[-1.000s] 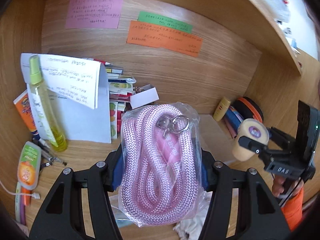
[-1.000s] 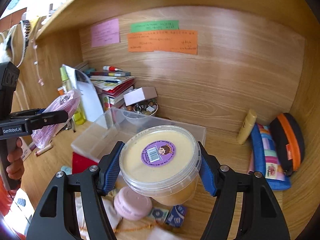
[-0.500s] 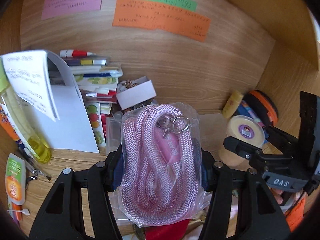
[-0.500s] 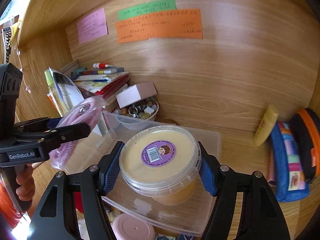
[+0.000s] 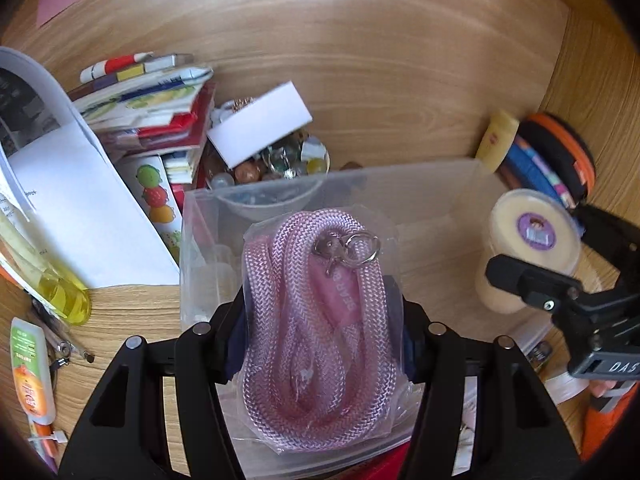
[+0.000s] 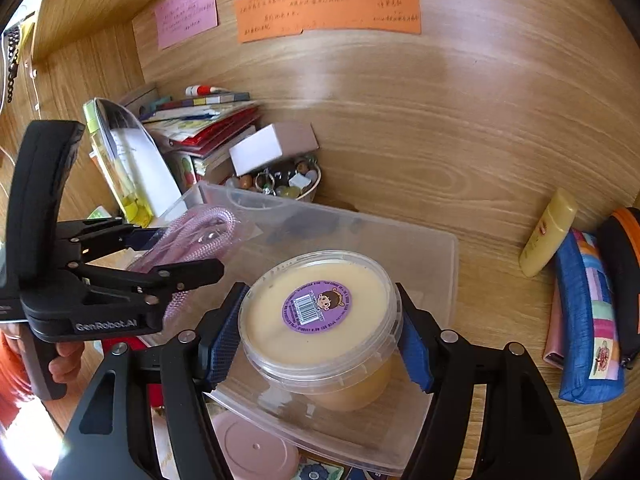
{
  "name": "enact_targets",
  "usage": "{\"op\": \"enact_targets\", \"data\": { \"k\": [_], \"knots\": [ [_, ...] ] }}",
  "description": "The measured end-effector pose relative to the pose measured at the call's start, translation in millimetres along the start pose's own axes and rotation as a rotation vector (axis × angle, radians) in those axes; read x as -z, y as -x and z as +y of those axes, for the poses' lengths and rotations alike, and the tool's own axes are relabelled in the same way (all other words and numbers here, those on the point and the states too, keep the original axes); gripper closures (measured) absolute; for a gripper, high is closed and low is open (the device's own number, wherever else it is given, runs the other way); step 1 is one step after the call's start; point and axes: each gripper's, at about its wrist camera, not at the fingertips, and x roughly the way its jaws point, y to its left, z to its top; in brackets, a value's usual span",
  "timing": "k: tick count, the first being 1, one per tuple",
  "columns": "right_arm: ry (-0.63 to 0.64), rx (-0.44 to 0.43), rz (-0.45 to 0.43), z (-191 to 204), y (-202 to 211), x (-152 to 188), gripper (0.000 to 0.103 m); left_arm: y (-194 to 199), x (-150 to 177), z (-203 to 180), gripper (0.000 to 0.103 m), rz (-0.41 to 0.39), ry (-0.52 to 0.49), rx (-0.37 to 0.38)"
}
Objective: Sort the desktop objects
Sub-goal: 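Carry the pink rope and cream tub into the clear box and release both, then grasp the red velvet pouch with the left gripper while the right grasps the white container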
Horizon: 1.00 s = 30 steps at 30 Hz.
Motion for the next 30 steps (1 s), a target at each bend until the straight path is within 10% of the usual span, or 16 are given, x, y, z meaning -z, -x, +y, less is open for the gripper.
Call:
{"op": "enact_targets", "data": {
  "k": [12, 30],
  "knots": [
    [0.026, 0.003, 0.088, 1, -13, 5, 0.037, -11, 9, -15, 0.042, 0.029, -0.058, -0.059],
    [0.041, 0.032, -0.137, 13, 42, 0, 0.022, 67, 20, -17, 0.014, -0.16, -0.032, -0.085]
  ]
}}
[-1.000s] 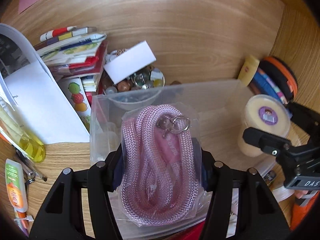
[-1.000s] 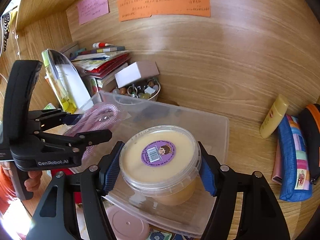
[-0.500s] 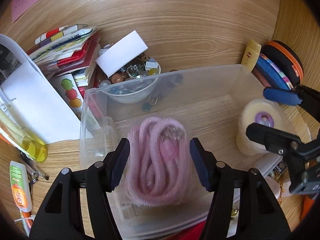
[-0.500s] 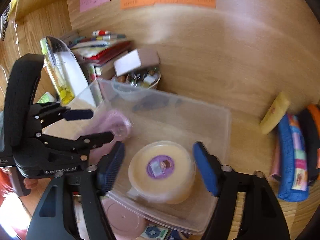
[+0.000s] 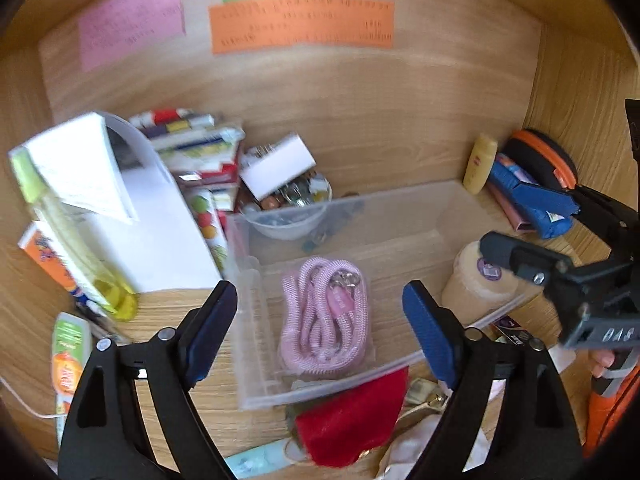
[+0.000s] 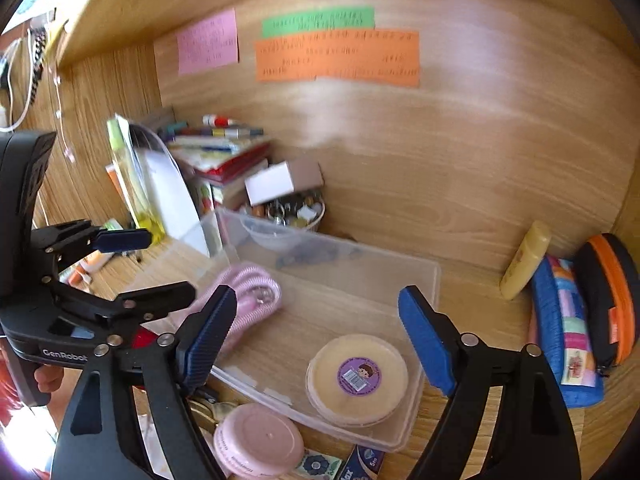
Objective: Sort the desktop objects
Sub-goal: 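Grasp the red velvet pouch with the left gripper while the right grasps the white container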
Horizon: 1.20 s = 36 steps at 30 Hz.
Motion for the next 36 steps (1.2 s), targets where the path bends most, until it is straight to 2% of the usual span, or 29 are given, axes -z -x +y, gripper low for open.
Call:
{"op": "enact_targets", "data": {
  "k": [1, 2, 9, 11, 16, 24, 29, 32, 36],
  "knots": [
    [0.0, 0.006, -0.015, 1, 7, -1, 0.021, 8, 1, 2, 0.008, -0.018, -0.001, -0.007],
    [0.001, 0.011, -0.03, 2, 14, -1, 0.018, 15, 3, 5, 0.007, -0.034, 0.003, -0.009],
    [0.035, 0.062, -0.125, 9, 63, 12, 0.012, 44, 8, 28, 0.005, -0.068, 0.075, 0.033],
    [0.043, 0.083, -0.144, 11, 74, 19, 0.003, 49, 12, 33, 0.005, -0.078, 0.096, 0.036],
    [0.067, 0.137, -0.165, 20, 90, 36, 0.002, 53, 28, 39, 0.004, -0.062, 0.112, 0.035],
    [0.052, 0.209, -0.073, 15, 84, 68, 0.002, 43, 56, 39, 0.004, -0.008, 0.111, 0.042],
    [0.024, 0.216, 0.01, 7, 74, 89, 0.002, 31, 73, 34, 0.004, 0.046, 0.106, 0.058],
    [0.0, 0.26, 0.027, 2, 71, 99, 0.002, 23, 78, 30, 0.004, 0.064, 0.101, 0.069],
    [-0.035, 0.257, 0.079, -6, 62, 112, 0.002, 10, 83, 26, 0.004, 0.102, 0.11, 0.096]
  ]
}}
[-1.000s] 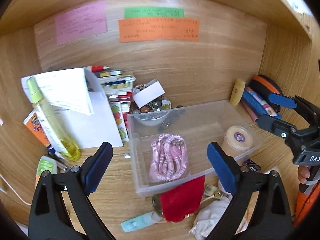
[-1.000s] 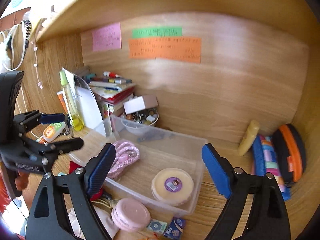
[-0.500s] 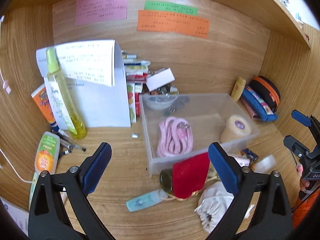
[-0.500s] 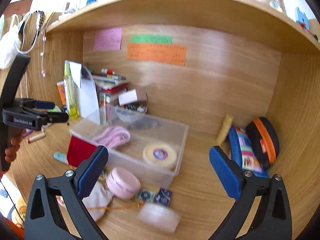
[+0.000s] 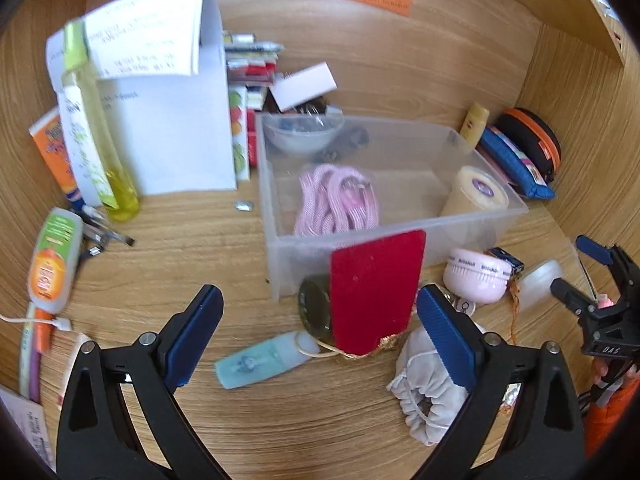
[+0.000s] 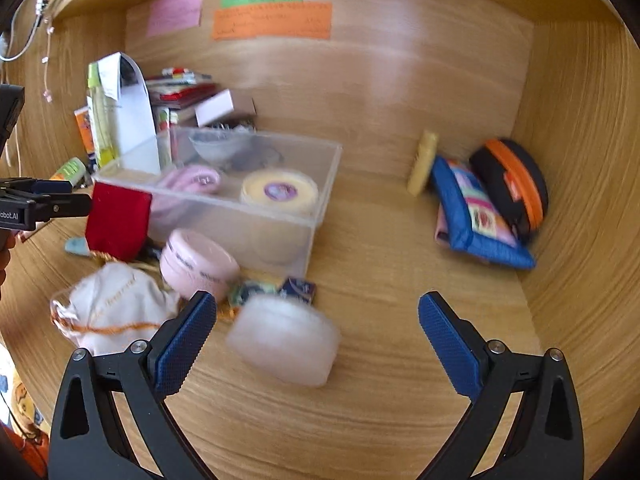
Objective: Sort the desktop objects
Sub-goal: 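Grasp the red velvet pouch with the left gripper while the right grasps the white container, then lift the red pouch and white container into the clear box and release both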
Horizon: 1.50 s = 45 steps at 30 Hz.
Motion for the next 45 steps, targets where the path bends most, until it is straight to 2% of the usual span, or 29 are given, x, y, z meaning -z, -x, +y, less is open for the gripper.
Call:
{"op": "enact_targets", "data": {
  "k": [7, 13, 15, 17, 18, 19, 23, 24, 26, 30, 36, 45],
  "knots": [
    [-0.004, -0.018, 0.09, 6, -21, 17, 0.002, -24, 7, -18, 0.004, 0.056, -0.046, 0.017],
    [0.002, -0.053, 0.104, 14, -30, 18, 0.005, -44, 3, -29, 0.004, 0.092, -0.064, 0.02],
    [-0.002, -0.079, 0.1, 15, -29, 18, 0.011, -49, 2, -31, 0.004, 0.104, -0.064, 0.025],
    [-0.005, -0.088, 0.1, 15, -30, 19, 0.023, -54, 0, -34, 0.004, 0.106, -0.065, 0.0],
    [-0.011, -0.093, 0.106, 14, -31, 19, 0.027, -55, 0, -36, 0.004, 0.103, -0.071, -0.013],
    [-0.021, -0.094, 0.111, 13, -32, 19, 0.036, -56, 0, -36, 0.004, 0.099, -0.074, -0.02],
    [-0.07, -0.13, 0.115, 5, -32, 21, 0.036, -55, 6, -39, 0.006, 0.067, -0.086, -0.051],
    [-0.074, -0.129, 0.114, 4, -32, 22, 0.036, -54, 8, -39, 0.008, 0.056, -0.086, -0.066],
    [-0.076, -0.122, 0.103, 2, -28, 23, 0.036, -52, 11, -36, 0.025, 0.046, -0.088, -0.09],
    [-0.09, -0.119, 0.078, -4, -19, 21, 0.036, -46, 14, -28, 0.035, 0.023, -0.07, -0.092],
    [-0.117, -0.103, 0.023, -15, 1, 13, 0.036, -29, 17, -14, 0.037, -0.016, -0.024, -0.08],
    [-0.123, -0.097, -0.064, -20, 22, -9, 0.036, 11, 4, -3, 0.037, -0.127, 0.019, -0.032]
  ]
}}
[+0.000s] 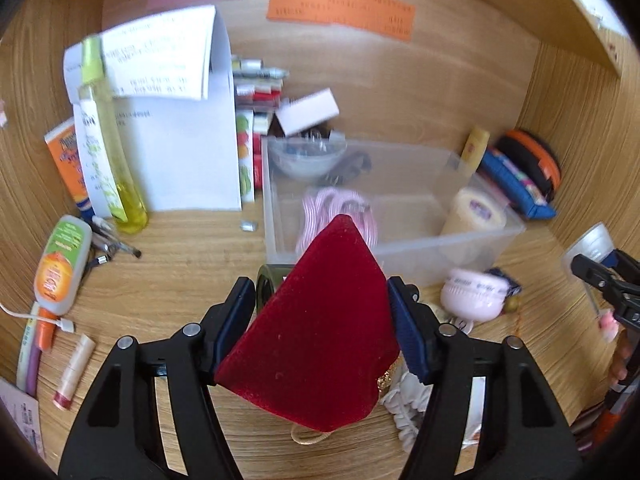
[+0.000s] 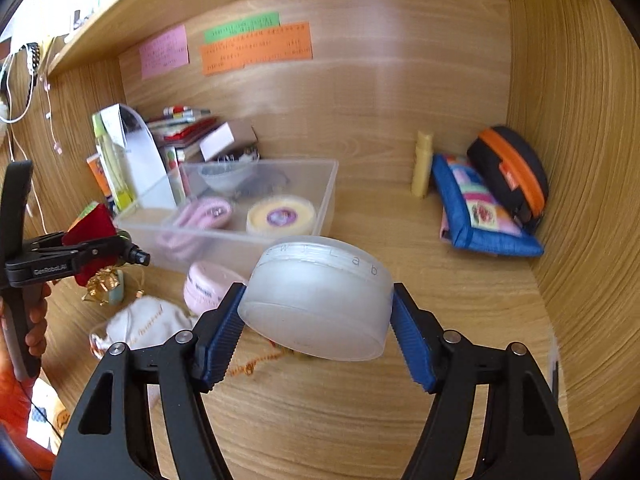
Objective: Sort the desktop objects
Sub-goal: 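Lift the red pouch and white container into the clear box and release both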
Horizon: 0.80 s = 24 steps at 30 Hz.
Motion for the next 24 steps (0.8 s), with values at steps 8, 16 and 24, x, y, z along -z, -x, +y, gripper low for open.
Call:
{"op": "enact_targets", "data": {
  "k": [8, 16, 24],
  "knots": [
    [0.013, -0.046, -0.045, 12, -9, -25, 0.036, 8, -15, 0, 0.037, -0.049, -0.016, 0.014],
    [0.017, -0.102, -0.008, 25, -27, -25, 0.036, -27, 18, 4, 0.037, 0.093, -0.009, 0.033],
    [0.032, -0.118, 0.022, 35, -37, -24, 0.036, -30, 33, 11, 0.03, 0.147, -0.002, 0.04]
  ]
}}
